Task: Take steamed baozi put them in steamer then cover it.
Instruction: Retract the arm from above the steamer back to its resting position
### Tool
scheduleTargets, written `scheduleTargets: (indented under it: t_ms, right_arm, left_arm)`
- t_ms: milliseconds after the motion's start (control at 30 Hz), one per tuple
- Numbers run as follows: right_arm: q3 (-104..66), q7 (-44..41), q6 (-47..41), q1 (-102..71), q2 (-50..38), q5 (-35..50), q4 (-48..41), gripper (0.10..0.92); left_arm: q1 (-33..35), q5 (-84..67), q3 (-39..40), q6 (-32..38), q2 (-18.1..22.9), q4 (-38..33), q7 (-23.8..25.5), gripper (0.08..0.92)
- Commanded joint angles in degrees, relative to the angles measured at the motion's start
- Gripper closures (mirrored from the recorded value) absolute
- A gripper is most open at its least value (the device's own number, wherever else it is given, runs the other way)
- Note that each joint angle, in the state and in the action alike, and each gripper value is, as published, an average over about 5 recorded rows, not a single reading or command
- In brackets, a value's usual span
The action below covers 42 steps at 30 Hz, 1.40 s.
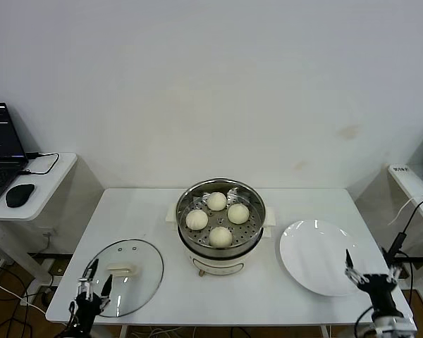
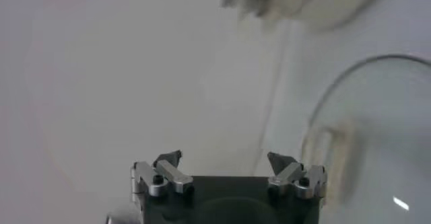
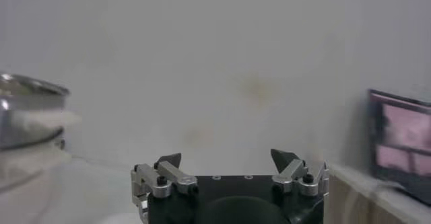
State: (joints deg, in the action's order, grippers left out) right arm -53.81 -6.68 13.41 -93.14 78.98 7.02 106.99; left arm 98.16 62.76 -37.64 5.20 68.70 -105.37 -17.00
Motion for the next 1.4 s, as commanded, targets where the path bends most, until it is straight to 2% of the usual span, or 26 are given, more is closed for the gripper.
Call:
scheduleTargets:
  t_ms: [33, 733, 1067, 1167, 1400]
  right_arm:
    - [-4.5, 0.8, 2.0, -5.2, 5.0, -3.2, 1.0, 0.203]
    - [-5.2, 0.9, 3.4, -6.0, 7.1, -4.9, -0.2, 0.203]
    - [-5.5, 0.8, 3.7, -5.9, 7.2, -5.4, -1.0, 0.203]
    - [-5.3, 0.8, 3.8, -5.8, 7.3, -5.5, -1.1, 0.203]
    - [-5.3, 0.8, 3.8, -5.7, 7.1, -5.9, -1.1, 0.203]
  left_arm:
    - [-6.3, 11.8, 3.3, 0.4, -1.5, 9.8, 0.3, 0.177]
    - [-19.9, 8.9, 6.7, -0.4, -4.0, 18.7, 2.3, 0.177]
    - [-21.5, 7.4, 7.3, -0.7, -4.2, 19.7, 3.4, 0.177]
    - [-21.5, 6.8, 7.5, -0.7, -3.9, 20.2, 3.8, 0.204]
    - [-21.6, 6.0, 7.7, -0.6, -3.2, 21.9, 3.6, 0.398]
